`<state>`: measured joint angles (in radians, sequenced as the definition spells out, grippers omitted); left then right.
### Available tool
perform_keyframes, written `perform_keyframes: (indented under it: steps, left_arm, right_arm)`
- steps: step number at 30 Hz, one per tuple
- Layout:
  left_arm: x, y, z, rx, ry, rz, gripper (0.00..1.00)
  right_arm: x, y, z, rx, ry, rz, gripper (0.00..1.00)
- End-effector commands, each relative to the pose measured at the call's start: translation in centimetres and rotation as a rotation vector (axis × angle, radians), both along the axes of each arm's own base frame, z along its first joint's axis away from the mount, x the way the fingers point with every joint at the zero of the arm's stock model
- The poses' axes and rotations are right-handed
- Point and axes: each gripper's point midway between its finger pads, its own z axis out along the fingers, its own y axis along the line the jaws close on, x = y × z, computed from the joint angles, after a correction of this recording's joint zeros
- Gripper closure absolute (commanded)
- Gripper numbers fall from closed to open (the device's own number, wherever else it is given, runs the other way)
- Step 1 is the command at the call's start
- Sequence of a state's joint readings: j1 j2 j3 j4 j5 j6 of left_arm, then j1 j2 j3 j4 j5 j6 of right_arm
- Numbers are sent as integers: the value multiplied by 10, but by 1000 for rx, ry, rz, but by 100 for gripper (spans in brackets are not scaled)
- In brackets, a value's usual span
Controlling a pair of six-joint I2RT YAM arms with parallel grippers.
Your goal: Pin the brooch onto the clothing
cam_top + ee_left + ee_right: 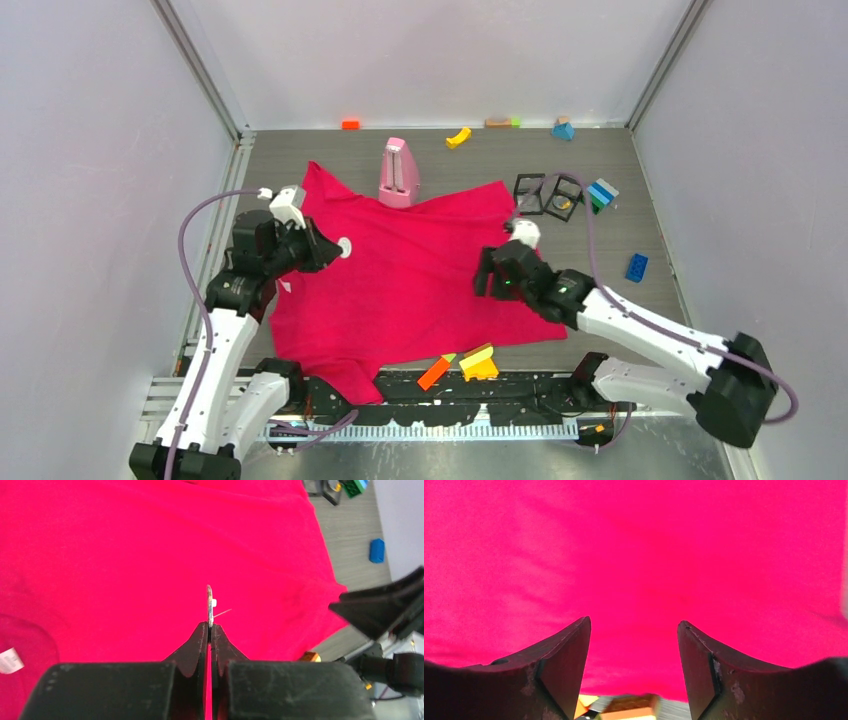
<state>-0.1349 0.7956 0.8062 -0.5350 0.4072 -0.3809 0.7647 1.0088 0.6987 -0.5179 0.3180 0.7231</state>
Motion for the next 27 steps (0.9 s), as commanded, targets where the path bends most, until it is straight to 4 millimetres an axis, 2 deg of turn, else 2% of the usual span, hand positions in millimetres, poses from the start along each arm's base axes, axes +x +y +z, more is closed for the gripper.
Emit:
perform_keyframes:
  steps: [1, 2, 3, 4, 5, 7, 8, 9, 12, 18, 19, 20, 21, 22, 23, 25, 27]
  left_arm:
    - [13, 29, 12, 65, -28, 131, 100]
    - [14, 32, 12, 67, -27, 143, 100]
    - [15, 35, 12, 70, -27, 154, 100]
    - [16, 37, 11, 75, -23, 164, 100]
    - [17, 38, 10, 79, -19, 172, 100]
    - [17, 42, 7, 90, -7, 190, 100]
    - [17, 46, 5, 101, -2, 208, 100]
    - [17, 49, 4, 110, 2, 222, 100]
    - [18, 54, 3, 125, 5, 248, 100]
    - [19, 54, 0, 124, 19, 250, 100]
    - [19, 54, 0, 122, 21, 248, 100]
    - [20, 53, -1, 120, 23, 246, 100]
    - [20, 53, -1, 118, 25, 244, 100]
    - [20, 52, -2, 117, 26, 243, 100]
    - [20, 52, -2, 117, 28, 241, 100]
    - [20, 52, -2, 117, 29, 242, 100]
    - [21, 52, -3, 118, 31, 242, 100]
  right_arm:
    - [3, 101, 30, 110, -199, 250, 31]
    - [7, 120, 43, 133, -254, 286, 32]
    - [-1, 138, 31, 89, -252, 354, 32]
    - [2, 158, 31, 84, -264, 385, 34]
    - [-6, 173, 29, 65, -276, 447, 35]
    - [-7, 205, 28, 51, -302, 521, 38]
    - [-5, 220, 21, 38, -299, 545, 41]
    - [-8, 234, 22, 51, -313, 587, 42]
    - [-6, 266, 7, 64, -307, 649, 47]
    - [-6, 304, -20, 51, -281, 739, 52]
    - [-6, 309, -19, 46, -287, 750, 53]
    - [-8, 312, -30, 26, -275, 763, 54]
    - [-7, 315, -30, 10, -281, 769, 54]
    - [-8, 317, -40, -10, -271, 779, 55]
    - [-7, 319, -40, -22, -277, 780, 57]
    - [-5, 320, -55, -64, -262, 785, 59]
    - [-6, 320, -62, -96, -258, 787, 60]
